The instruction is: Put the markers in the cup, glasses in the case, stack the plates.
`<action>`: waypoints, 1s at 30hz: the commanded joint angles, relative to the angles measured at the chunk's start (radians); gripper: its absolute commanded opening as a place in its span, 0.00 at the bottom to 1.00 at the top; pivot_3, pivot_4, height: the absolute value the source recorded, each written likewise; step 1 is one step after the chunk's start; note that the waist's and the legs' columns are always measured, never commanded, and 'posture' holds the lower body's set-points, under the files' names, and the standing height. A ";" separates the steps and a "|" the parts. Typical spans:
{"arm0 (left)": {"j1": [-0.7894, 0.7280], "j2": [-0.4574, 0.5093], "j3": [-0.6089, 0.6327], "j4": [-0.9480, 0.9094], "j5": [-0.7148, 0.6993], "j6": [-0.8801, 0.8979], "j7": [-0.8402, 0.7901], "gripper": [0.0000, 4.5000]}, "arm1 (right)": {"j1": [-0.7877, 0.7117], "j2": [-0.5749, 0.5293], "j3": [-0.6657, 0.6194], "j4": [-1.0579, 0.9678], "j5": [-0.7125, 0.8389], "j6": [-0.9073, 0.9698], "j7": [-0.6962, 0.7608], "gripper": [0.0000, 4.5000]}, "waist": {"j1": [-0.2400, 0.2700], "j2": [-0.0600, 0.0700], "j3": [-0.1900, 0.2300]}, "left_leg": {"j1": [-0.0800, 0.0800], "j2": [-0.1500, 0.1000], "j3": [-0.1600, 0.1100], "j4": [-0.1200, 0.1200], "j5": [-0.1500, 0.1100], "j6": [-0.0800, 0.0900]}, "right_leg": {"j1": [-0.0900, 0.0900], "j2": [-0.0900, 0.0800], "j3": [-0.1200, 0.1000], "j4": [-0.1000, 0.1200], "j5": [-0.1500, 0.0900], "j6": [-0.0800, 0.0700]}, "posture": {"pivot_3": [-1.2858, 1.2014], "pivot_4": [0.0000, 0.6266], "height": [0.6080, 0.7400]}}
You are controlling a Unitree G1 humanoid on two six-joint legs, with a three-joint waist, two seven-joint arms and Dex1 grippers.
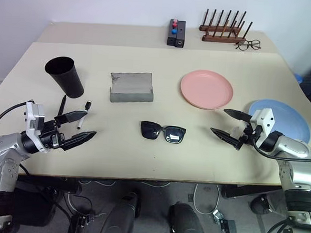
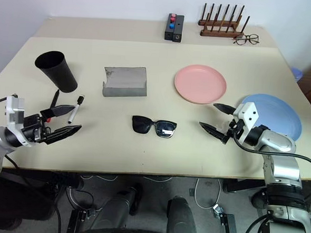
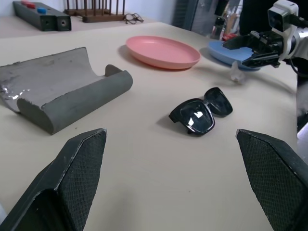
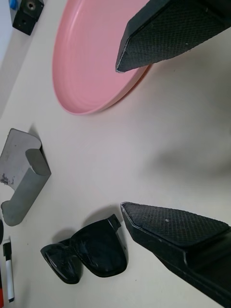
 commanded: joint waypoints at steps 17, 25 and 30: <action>-0.003 0.056 0.156 0.015 0.023 0.011 0.230 1.00 | -0.219 0.103 0.084 0.020 0.004 -0.018 0.025 0.97 | -0.004 0.000 0.000 | 0.000 0.000 0.000 0.000 0.000 0.001 | -0.001 0.000 0.000 0.001 0.001 0.001 | 0.52 0.24 1.00; -0.072 0.148 0.139 0.139 0.132 0.151 0.451 1.00 | -0.263 0.224 0.160 -0.110 0.000 0.104 -0.087 0.97 | -0.003 0.000 0.000 | 0.000 0.000 0.000 0.000 0.001 0.001 | -0.002 0.001 0.000 0.004 0.001 0.002 | 0.52 0.24 1.00; -0.182 0.194 0.102 0.224 0.192 0.255 0.559 1.00 | -0.273 0.266 0.217 -0.234 0.043 0.222 -0.096 0.97 | 0.000 0.000 0.000 | 0.000 -0.001 -0.001 0.001 0.000 -0.001 | -0.003 0.000 0.000 0.008 0.001 0.002 | 0.52 0.24 1.00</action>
